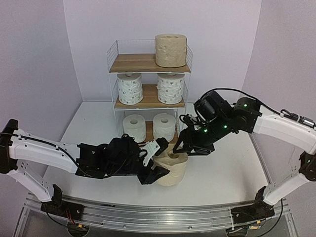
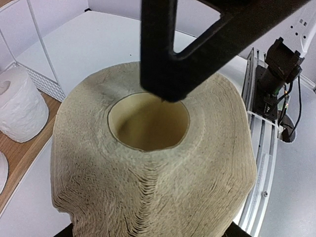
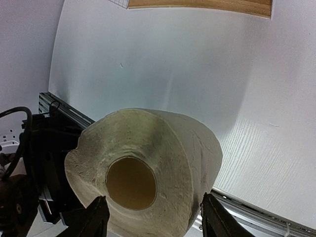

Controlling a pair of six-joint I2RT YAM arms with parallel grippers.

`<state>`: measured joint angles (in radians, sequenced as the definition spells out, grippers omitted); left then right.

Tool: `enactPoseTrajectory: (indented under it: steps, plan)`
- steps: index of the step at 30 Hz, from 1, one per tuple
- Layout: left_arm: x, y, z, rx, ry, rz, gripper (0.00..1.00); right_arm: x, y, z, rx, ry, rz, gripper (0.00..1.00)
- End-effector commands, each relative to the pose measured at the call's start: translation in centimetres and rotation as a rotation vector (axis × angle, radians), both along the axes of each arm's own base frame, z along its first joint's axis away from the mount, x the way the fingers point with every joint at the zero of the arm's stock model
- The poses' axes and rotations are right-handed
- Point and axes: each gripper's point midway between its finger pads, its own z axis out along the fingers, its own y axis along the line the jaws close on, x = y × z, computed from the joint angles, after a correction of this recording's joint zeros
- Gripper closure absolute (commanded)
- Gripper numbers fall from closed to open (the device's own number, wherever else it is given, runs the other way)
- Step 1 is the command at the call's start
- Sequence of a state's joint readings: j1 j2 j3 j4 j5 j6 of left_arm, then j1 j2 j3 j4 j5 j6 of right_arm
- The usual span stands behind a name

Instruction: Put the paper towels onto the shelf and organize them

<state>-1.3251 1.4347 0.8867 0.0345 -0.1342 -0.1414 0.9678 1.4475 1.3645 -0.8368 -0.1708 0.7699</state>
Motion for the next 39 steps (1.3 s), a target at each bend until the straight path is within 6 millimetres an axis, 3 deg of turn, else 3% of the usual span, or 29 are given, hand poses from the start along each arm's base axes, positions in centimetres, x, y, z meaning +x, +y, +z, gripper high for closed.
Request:
enactPoseTrajectory:
  steps: [1,5,8,14,17,22,32,39]
  plan:
    - [1.5,0.4,6.8,-0.205,-0.040,0.103,0.82,1.4,-1.0,4.6,0.074,-0.143,-0.093,0.30]
    - [2.2,2.1,9.0,-0.246,-0.057,0.165,0.82,2.4,-3.5,5.6,0.051,-0.234,-0.193,0.06]
    - [3.2,4.0,11.9,-0.278,-0.098,0.248,0.82,2.7,-5.7,6.1,0.037,-0.288,-0.267,0.04]
    - [4.6,8.3,20.3,-0.358,-0.193,0.387,0.81,2.5,-8.8,6.5,0.029,-0.349,-0.343,0.02]
    - [4.8,10.2,25.5,-0.418,-0.264,0.420,0.81,2.4,-9.5,6.4,0.022,-0.360,-0.355,0.02]
    - [5.4,11.4,31.4,-0.460,-0.327,0.479,0.81,2.3,-9.8,5.5,-0.007,-0.354,-0.351,0.02]
    - [9.9,12.6,37.8,-0.398,-0.499,0.865,0.81,2.3,-9.8,4.6,-0.033,-0.337,-0.346,0.02]
    - [12.5,12.6,39.4,-0.372,-0.578,1.003,0.82,2.0,-9.9,3.5,-0.045,-0.310,-0.355,0.02]
